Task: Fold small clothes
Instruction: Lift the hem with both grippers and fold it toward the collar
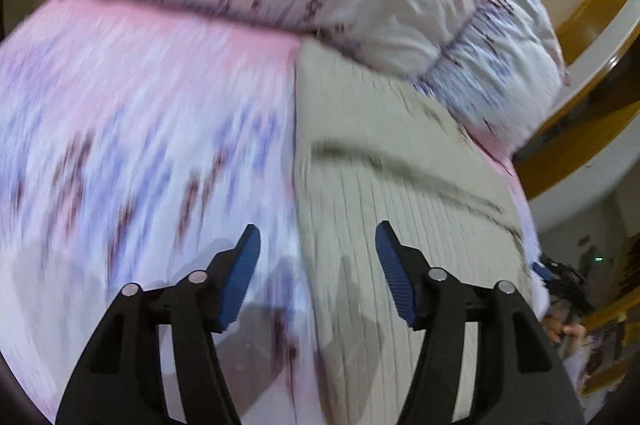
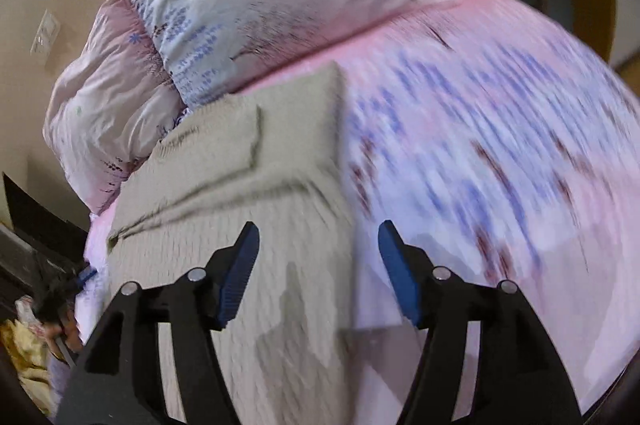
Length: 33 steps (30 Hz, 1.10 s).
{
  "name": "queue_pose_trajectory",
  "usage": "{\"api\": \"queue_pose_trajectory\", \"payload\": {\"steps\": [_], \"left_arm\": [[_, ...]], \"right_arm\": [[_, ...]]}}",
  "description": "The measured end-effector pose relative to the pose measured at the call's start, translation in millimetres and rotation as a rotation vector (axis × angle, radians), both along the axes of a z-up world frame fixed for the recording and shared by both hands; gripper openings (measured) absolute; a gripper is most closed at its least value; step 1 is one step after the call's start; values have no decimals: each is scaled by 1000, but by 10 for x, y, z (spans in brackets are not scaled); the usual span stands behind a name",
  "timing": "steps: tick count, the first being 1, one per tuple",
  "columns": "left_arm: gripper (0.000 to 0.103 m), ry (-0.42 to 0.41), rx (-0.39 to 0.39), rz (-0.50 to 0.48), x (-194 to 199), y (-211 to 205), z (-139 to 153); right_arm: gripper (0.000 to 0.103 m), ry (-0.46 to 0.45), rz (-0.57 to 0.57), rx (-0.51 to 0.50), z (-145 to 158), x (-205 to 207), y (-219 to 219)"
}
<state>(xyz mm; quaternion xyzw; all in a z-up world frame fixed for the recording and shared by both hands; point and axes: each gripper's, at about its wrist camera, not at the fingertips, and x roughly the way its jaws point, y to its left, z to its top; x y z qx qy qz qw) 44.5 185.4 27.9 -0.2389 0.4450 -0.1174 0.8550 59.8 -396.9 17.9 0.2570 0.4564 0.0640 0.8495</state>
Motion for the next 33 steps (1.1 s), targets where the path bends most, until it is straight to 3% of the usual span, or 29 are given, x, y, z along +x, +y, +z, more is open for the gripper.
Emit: {"api": "queue_pose_trajectory", "payload": {"steps": [4,9,14,16,20,22,24,28,31,33], "left_arm": [[61,34,-111,-27,-418,-2,-115],[60,56,-86,-41,-707,-120,-163],[60,67,-121,-89,-944,-277,-180],[55,82,-162,-122,-1047,-359,-213],[54,88,-181,-147,-1209,-448,-221],[53,91,-193,-156,-1260,-461,-228],[53,91,-196,-164,-1316,-475,-231],[51,127,-215,-161,-1378,-502,-284],[44,155,-209,-166,-1395,-549,-379],[38,168,-241,-160,-1356,-558,-423]], "right_arm": [[59,34,-8,126,-162,-421,-159],[55,50,24,144,-186,-728,-96],[49,61,105,209,-222,-1014,53],[48,63,128,233,-226,-1145,84],[48,88,138,229,-244,-1378,87],[55,106,142,236,-288,-1438,80],[66,88,157,304,-343,-1474,84],[67,106,202,369,-499,-1425,175],[55,127,242,407,-610,-1414,280],[33,133,258,434,-651,-1421,318]]}}
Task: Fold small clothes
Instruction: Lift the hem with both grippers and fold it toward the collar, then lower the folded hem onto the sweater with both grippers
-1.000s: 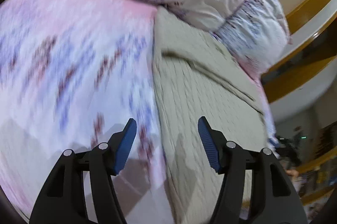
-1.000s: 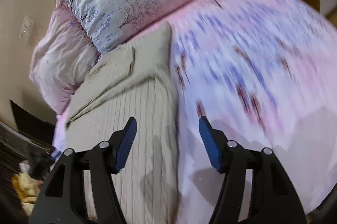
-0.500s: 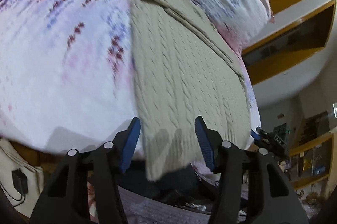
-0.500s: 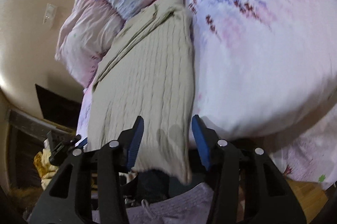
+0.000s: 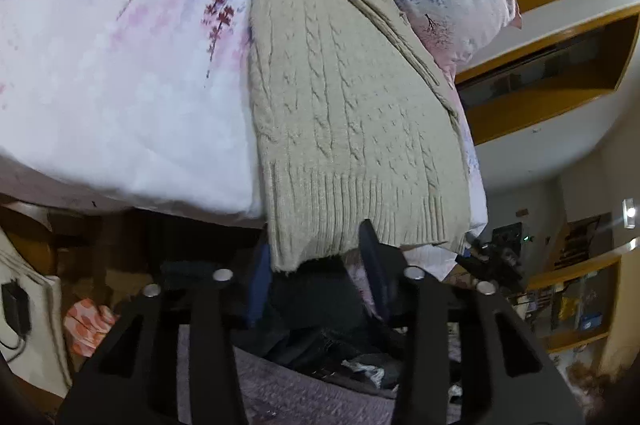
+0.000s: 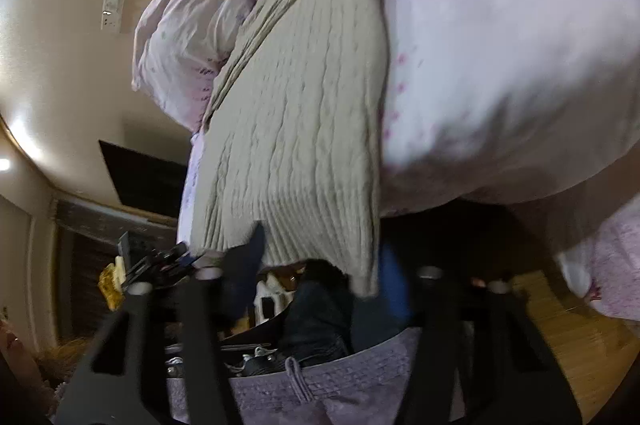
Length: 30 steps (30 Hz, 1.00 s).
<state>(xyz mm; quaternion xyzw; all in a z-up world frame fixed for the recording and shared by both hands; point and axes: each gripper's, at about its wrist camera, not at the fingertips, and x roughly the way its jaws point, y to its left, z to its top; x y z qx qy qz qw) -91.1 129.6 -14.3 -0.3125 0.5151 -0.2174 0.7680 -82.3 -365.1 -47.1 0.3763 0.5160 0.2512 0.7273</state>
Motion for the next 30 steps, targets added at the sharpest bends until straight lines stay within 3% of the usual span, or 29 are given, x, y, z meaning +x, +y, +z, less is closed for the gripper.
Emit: {"api": "queue_pose_trajectory", "payload": {"steps": [1,5,9,13,14,15,24,30], "left_arm": [[30,5,-20,1,12,2,-10],[16,35,-57,19,32,20,-15],[14,43,-74,37,54,42,-1],[8,56,-90,49,116,64,-16],[7,52,-88,50,120,60,-7],[7,50,-96,43,133,55,10],[6,-136,-84,51,425,96,473],[6,-252,-42,122,793,218,766]], "right_arm": [[30,-1,3,9,-2,-9,3],[17,-25,21,27,67,-85,-6],[17,-55,24,18,194,-52,-4],[20,-13,-8,14,79,8,-47],[10,-19,-6,15,76,10,-32],[8,-34,0,20,101,5,-10],[7,-296,-76,-36,798,178,-75],[7,-476,-151,-152,1240,493,25]]}}
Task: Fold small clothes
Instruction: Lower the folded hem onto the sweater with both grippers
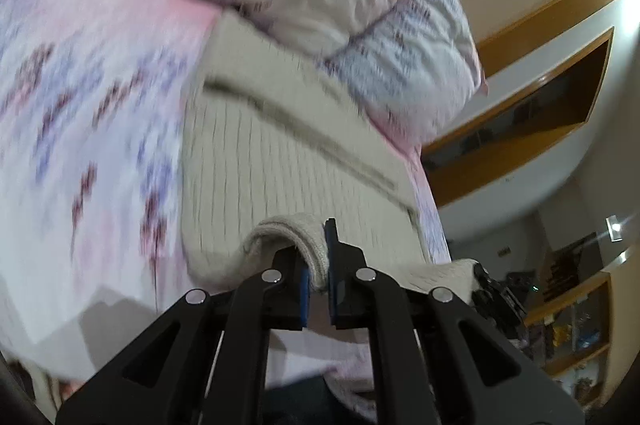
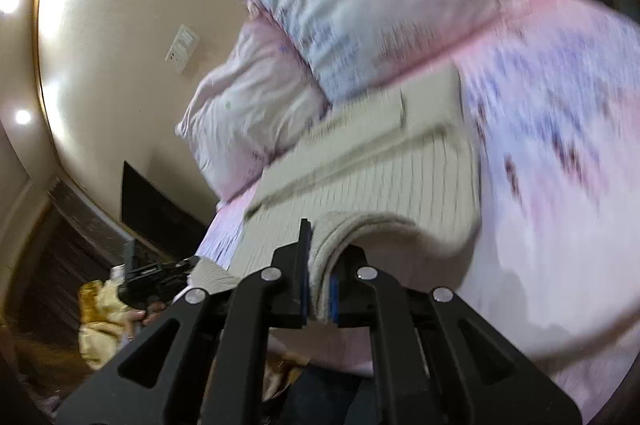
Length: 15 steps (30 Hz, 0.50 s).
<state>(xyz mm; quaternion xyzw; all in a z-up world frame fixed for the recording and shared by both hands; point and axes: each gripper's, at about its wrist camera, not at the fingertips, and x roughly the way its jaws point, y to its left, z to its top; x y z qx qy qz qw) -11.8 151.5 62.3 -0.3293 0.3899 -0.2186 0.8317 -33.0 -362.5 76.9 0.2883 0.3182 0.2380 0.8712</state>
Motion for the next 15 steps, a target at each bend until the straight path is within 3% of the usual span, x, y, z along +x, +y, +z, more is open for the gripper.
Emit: {"api": "queue_pose_trajectory", "payload": {"steps": [8,15], "left_arm": [[6,-108,62,97,619,63,340],[6,-118,97,154,1358,16,398]], "right_arm": [[7,-202,-136,-271,471,475,327],[7,-280,-245,-463,493,1053,611]]}}
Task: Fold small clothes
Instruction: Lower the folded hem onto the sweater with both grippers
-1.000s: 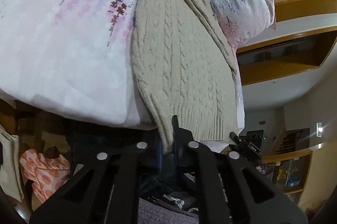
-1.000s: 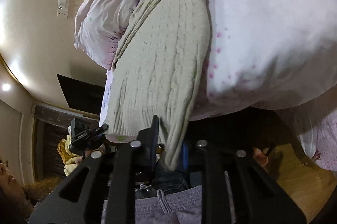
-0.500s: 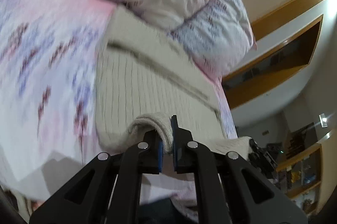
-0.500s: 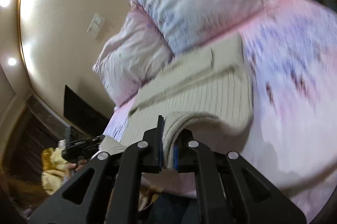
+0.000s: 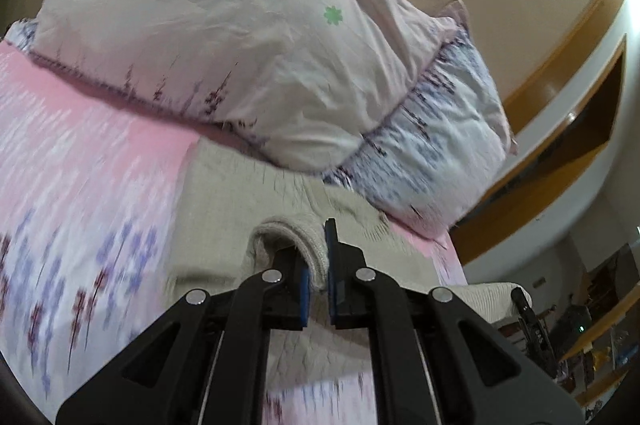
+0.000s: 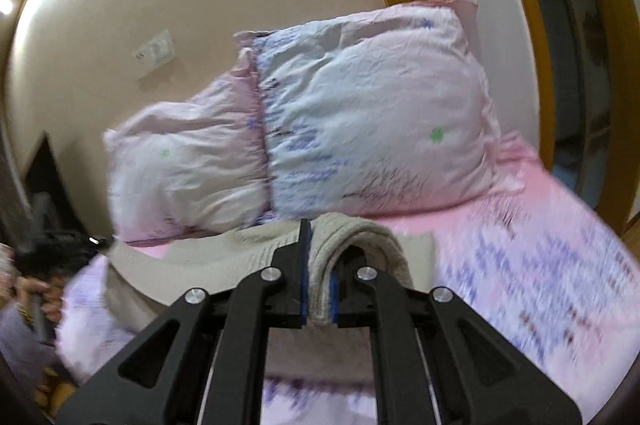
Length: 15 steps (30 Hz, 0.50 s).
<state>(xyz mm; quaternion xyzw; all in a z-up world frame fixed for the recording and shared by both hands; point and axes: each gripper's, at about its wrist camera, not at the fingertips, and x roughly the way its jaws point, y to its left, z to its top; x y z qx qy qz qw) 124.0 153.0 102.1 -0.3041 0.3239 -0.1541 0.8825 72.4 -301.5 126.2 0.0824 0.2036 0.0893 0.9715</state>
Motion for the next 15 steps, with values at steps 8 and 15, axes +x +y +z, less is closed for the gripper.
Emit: {"api": "queue_pose_trajectory", "payload": {"steps": [8,15], "left_arm": [[6,49,21,31,692,-90,-150],[6,146,41,63,1146,-132,-520]], "right_arm": [[7,107,-81,71,-277,794,-61],[8,350,-166,303,-875,1439,-401]]}}
